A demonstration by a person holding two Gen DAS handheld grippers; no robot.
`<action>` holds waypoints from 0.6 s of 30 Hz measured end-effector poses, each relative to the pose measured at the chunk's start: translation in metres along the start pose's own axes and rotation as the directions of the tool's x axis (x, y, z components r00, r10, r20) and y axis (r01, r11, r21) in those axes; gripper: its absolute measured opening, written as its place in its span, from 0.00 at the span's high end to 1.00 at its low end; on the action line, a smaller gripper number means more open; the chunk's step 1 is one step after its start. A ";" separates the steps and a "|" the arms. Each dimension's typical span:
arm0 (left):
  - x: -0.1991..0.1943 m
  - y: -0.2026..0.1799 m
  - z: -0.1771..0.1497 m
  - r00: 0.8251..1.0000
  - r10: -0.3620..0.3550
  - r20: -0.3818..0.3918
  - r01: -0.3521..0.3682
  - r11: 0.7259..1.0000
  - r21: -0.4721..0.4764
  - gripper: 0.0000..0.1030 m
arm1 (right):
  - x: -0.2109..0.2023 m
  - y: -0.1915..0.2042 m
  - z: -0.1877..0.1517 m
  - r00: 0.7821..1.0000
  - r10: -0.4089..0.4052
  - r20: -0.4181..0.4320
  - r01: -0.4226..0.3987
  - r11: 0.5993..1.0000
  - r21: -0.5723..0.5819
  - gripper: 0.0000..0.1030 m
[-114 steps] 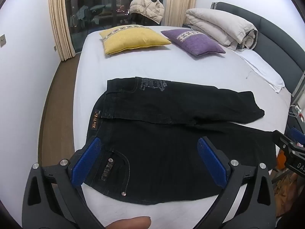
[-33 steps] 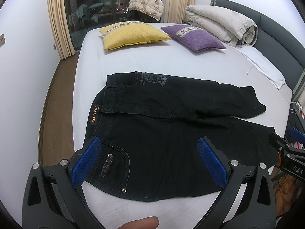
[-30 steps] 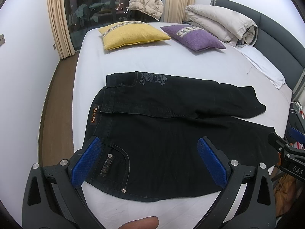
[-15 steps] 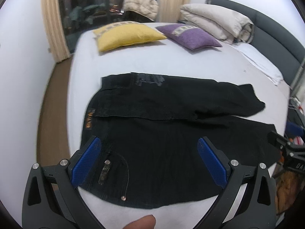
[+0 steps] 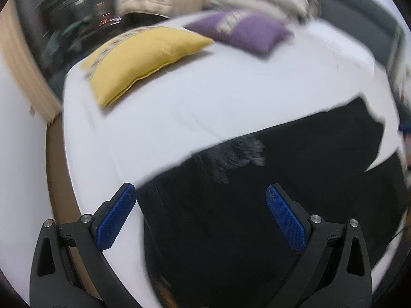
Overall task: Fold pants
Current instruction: 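Grasp the jeans waistband with the left gripper while the right gripper grasps the leg end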
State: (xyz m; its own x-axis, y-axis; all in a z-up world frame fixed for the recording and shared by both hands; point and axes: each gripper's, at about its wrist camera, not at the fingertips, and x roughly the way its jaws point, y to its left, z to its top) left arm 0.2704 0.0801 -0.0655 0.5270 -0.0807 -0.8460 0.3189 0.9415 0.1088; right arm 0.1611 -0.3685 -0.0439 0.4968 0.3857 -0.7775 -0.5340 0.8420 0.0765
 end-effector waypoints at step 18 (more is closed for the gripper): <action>0.160 0.052 0.043 0.902 -0.226 -0.368 0.319 0.924 0.213 0.35 | 0.120 -0.072 0.046 0.977 0.164 -0.138 -0.174 0.982 -0.071 0.33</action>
State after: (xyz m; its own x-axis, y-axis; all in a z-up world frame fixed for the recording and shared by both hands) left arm 0.4046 0.1019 -0.1727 0.1132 -0.1653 -0.9797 0.6303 0.7742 -0.0578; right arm 0.2910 -0.3649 -0.1139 0.3034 0.4623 -0.8332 -0.6596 0.7329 0.1665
